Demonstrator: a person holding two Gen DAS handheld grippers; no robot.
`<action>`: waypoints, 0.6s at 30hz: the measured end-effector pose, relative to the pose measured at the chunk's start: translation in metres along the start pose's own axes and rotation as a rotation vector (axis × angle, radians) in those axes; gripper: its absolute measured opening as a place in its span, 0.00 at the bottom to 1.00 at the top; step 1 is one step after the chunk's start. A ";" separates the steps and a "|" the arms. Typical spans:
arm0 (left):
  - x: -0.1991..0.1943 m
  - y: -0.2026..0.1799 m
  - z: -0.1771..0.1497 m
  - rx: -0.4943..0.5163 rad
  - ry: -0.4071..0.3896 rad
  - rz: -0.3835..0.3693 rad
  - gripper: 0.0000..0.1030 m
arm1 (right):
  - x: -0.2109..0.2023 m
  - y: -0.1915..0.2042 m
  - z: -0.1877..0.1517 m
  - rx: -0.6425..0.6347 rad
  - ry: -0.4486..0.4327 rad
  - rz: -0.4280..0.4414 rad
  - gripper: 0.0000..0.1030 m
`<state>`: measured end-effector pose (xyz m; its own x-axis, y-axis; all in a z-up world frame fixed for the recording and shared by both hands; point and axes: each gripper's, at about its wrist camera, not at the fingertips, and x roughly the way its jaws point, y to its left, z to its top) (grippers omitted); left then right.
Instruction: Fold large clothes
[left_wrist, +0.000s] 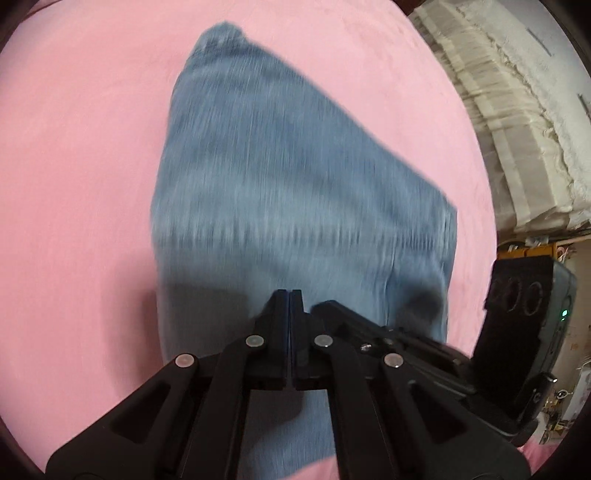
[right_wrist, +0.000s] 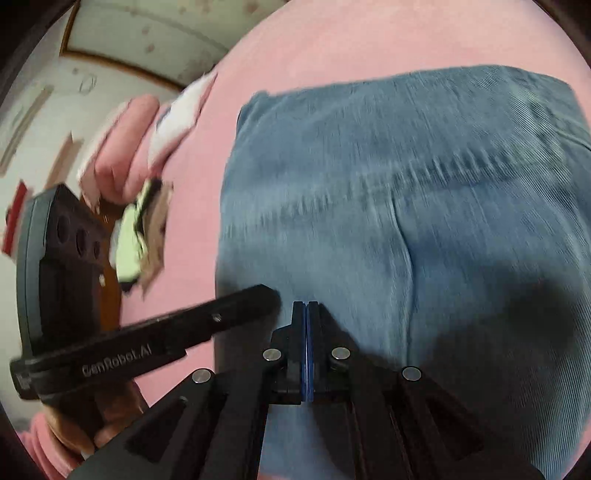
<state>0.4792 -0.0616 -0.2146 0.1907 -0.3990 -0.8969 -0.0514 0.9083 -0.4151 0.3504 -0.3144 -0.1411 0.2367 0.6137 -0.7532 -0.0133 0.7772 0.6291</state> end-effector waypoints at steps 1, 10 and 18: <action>0.001 0.000 0.010 0.006 -0.011 -0.008 0.00 | 0.003 0.001 0.009 0.012 -0.025 0.010 0.00; 0.018 -0.010 0.065 0.144 -0.060 0.019 0.00 | 0.040 0.001 0.104 0.026 -0.122 -0.015 0.00; 0.036 -0.013 0.088 0.135 -0.147 0.145 0.01 | 0.031 -0.039 0.132 0.024 -0.130 -0.179 0.00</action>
<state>0.5730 -0.0766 -0.2283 0.3319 -0.2499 -0.9096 0.0408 0.9672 -0.2509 0.4861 -0.3438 -0.1636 0.3562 0.4419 -0.8233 0.0632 0.8677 0.4931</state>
